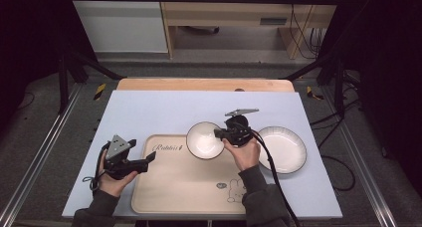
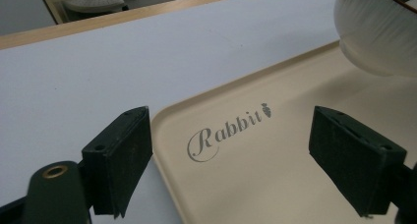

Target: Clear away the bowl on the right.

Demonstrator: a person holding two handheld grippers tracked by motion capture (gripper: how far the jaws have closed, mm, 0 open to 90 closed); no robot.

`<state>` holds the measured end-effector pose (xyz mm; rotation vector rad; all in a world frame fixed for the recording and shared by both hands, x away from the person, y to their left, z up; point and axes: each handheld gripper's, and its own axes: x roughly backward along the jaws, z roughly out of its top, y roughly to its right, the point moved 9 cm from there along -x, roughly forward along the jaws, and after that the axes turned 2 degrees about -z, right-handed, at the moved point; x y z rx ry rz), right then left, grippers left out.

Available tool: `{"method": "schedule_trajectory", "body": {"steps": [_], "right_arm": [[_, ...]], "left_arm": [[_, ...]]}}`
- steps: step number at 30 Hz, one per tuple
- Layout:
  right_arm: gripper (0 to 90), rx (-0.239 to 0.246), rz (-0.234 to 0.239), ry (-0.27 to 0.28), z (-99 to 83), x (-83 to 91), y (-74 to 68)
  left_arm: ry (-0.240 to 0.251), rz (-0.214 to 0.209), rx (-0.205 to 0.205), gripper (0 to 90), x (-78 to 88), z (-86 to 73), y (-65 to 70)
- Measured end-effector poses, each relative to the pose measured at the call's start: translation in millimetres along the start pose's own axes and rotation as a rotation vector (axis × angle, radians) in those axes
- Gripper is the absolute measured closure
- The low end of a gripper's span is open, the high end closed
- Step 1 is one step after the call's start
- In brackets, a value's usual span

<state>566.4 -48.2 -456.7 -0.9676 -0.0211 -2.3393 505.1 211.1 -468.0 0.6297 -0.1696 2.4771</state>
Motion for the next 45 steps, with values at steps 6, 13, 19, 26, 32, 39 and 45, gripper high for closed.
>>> {"method": "schedule_trajectory", "body": {"steps": [6,13,19,26,32,39,45], "right_arm": [[82.6,-0.004,-0.002,-0.011,-2.3,-7.1,-0.2],[82.6,-0.005,-0.009,-0.027,-5.2,-13.2,-1.1],[82.6,-0.004,-0.006,-0.038,-7.7,-18.8,-2.5],[82.6,-0.009,-0.008,-0.052,-10.5,-24.0,-3.6],[82.5,-0.01,-0.009,-0.058,-11.7,-27.0,-3.0],[82.5,-0.016,-0.021,-0.078,-15.8,-33.9,-1.2],[82.5,-0.017,-0.03,-0.093,-19.2,-39.3,0.7]], "left_arm": [[0.0,0.0,0.0,16.2,0.1,0.1,-0.2],[0.0,-0.001,0.0,16.2,0.3,0.0,-0.3],[-0.001,-0.001,-0.001,16.2,0.1,0.0,0.1],[-0.001,-0.001,0.0,16.2,0.2,-0.1,-0.3],[-0.001,0.0,-0.001,16.2,-0.1,-0.1,0.0],[-0.002,-0.001,-0.001,16.2,0.1,-0.3,-0.2],[-0.003,-0.001,-0.001,16.2,0.1,-0.4,-0.5]]}}
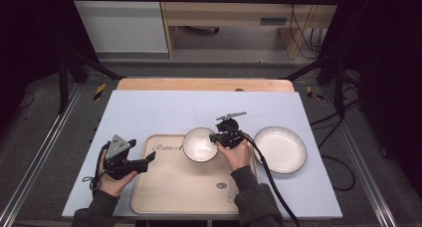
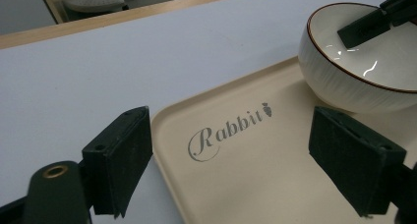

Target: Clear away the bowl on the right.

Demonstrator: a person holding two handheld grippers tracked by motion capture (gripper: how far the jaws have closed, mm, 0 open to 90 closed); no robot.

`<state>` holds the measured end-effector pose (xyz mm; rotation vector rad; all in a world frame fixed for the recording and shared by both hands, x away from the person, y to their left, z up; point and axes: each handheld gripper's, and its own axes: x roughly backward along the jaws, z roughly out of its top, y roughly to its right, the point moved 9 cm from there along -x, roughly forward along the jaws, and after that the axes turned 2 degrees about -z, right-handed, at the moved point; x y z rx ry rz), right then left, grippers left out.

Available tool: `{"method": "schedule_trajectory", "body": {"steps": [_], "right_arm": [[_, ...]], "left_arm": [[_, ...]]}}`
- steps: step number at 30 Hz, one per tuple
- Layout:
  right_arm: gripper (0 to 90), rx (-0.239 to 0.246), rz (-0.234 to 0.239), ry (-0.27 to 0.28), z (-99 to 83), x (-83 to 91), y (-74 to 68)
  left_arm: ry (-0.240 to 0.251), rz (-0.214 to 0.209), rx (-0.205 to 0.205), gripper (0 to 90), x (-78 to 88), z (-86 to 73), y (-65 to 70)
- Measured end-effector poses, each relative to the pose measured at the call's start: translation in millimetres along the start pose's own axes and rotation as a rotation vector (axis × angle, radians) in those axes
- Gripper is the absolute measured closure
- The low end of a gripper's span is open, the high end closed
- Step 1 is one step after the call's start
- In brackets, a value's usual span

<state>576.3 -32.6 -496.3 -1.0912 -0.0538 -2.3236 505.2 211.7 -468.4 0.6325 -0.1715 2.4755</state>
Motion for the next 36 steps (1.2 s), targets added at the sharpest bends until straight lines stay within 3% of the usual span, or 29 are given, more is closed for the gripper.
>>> {"method": "schedule_trajectory", "body": {"steps": [12,19,36], "right_arm": [[82.3,0.001,-0.03,-0.03,-4.8,-4.9,2.9],[82.3,-0.003,-0.024,-0.032,-5.0,-6.0,3.9],[81.5,0.025,-0.055,-0.042,-7.3,-12.2,8.8]], "left_arm": [[-0.001,0.0,0.0,16.2,-0.2,-0.3,0.2],[-0.001,0.0,0.0,16.2,-0.4,-0.3,0.4],[-0.005,0.001,-0.001,16.2,-1.4,-1.3,0.3]]}}
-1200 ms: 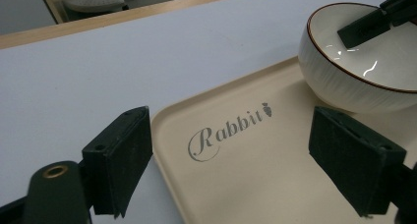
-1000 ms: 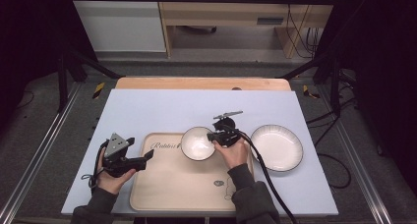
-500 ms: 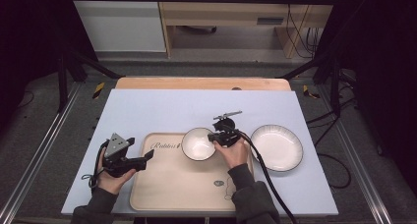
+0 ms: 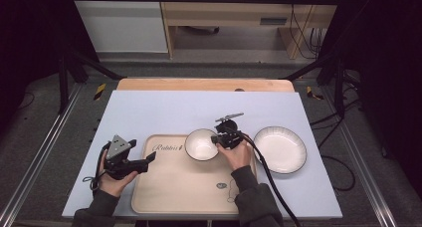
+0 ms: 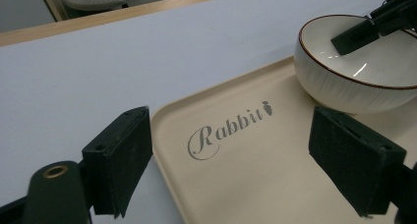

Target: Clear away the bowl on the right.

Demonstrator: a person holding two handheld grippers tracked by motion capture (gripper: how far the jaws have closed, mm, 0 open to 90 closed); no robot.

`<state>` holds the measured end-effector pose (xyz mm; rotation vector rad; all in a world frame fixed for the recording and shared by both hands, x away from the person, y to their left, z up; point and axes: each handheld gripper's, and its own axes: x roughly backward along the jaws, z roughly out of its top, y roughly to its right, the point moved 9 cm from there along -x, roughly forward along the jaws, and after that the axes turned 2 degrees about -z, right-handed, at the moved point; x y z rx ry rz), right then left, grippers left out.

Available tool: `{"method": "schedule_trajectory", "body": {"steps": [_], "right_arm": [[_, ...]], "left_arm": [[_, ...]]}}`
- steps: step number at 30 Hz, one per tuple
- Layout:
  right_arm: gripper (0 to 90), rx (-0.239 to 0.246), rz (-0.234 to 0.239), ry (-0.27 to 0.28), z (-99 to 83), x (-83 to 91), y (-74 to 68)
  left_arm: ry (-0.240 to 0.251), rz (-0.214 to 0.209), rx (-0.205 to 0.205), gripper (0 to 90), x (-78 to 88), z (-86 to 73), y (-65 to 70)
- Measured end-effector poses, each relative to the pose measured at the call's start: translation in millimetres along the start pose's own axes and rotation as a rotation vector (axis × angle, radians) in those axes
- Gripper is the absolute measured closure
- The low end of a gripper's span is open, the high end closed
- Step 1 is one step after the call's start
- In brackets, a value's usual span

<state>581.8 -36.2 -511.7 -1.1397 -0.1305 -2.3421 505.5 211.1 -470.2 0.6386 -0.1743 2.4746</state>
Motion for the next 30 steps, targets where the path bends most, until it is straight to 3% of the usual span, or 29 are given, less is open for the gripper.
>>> {"method": "schedule_trajectory", "body": {"steps": [7,11,16,21,24,30], "right_arm": [[78.7,0.022,-0.005,0.013,0.7,1.6,0.2],[72.7,0.016,0.012,0.07,5.3,10.8,-0.3],[59.6,0.046,-0.012,0.144,12.8,24.8,2.4],[39.6,0.04,-0.005,0.218,18.9,35.9,2.0],[25.8,0.072,-0.038,0.245,20.7,43.7,5.5],[20.5,0.087,-0.038,0.308,22.5,61.1,7.2]], "left_arm": [[-0.003,0.0,-0.002,16.2,0.4,-0.2,-0.4],[0.003,0.0,0.003,16.2,0.5,0.6,0.0],[0.004,0.0,0.004,16.2,0.9,1.0,-0.2],[0.011,0.003,0.005,16.1,2.3,2.0,-1.2],[0.013,0.004,0.008,15.9,2.9,2.6,-1.4],[0.015,0.009,0.008,15.2,3.3,2.9,-2.2]]}}
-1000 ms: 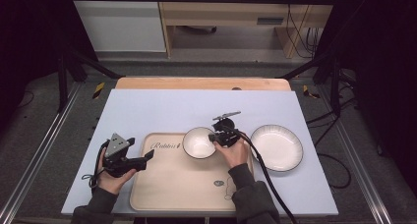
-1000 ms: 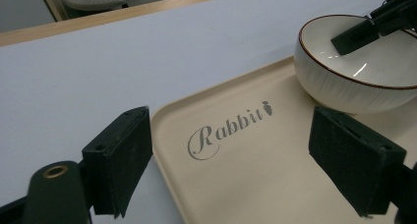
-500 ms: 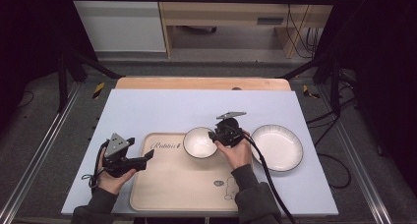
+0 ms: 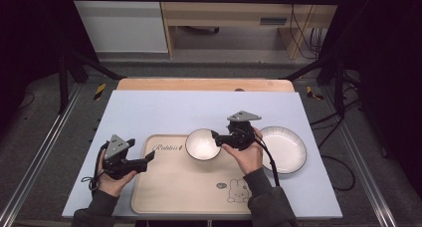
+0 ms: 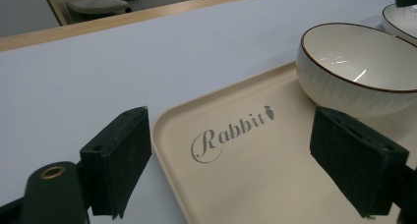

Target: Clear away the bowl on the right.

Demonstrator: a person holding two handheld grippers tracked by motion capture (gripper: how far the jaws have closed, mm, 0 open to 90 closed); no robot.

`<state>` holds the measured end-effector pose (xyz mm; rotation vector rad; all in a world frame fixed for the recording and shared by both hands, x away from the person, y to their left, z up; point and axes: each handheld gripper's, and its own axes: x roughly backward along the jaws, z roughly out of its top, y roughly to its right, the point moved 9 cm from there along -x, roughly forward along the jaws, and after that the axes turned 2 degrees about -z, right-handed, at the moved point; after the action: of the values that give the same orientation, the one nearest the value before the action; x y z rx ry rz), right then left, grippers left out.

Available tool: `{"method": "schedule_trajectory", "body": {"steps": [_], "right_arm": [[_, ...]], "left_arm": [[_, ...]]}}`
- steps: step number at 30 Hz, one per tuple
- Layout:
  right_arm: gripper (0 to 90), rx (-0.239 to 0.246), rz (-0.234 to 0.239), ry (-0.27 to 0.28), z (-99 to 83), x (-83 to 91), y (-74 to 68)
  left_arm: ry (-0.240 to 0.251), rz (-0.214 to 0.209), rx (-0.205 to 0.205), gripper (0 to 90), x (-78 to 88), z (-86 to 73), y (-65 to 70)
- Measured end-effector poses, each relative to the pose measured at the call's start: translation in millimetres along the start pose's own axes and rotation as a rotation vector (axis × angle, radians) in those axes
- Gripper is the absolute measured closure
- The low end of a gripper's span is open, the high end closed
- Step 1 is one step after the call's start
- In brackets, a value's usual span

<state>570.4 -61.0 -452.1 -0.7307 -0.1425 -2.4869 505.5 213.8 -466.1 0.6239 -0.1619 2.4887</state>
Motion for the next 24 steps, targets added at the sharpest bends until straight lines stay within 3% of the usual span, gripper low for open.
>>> {"method": "schedule_trajectory", "body": {"steps": [8,14,24], "right_arm": [[14.9,-0.01,0.019,0.079,-1.9,29.4,9.5],[13.7,-0.008,0.004,0.116,-12.6,45.3,21.4],[11.4,0.033,0.004,0.174,-26.9,73.5,31.3]], "left_arm": [[0.002,0.005,0.001,14.6,0.5,0.3,-0.9],[0.004,0.009,0.004,13.9,0.7,0.5,-1.8],[0.003,0.018,0.006,13.0,1.2,-0.3,-3.5]]}}
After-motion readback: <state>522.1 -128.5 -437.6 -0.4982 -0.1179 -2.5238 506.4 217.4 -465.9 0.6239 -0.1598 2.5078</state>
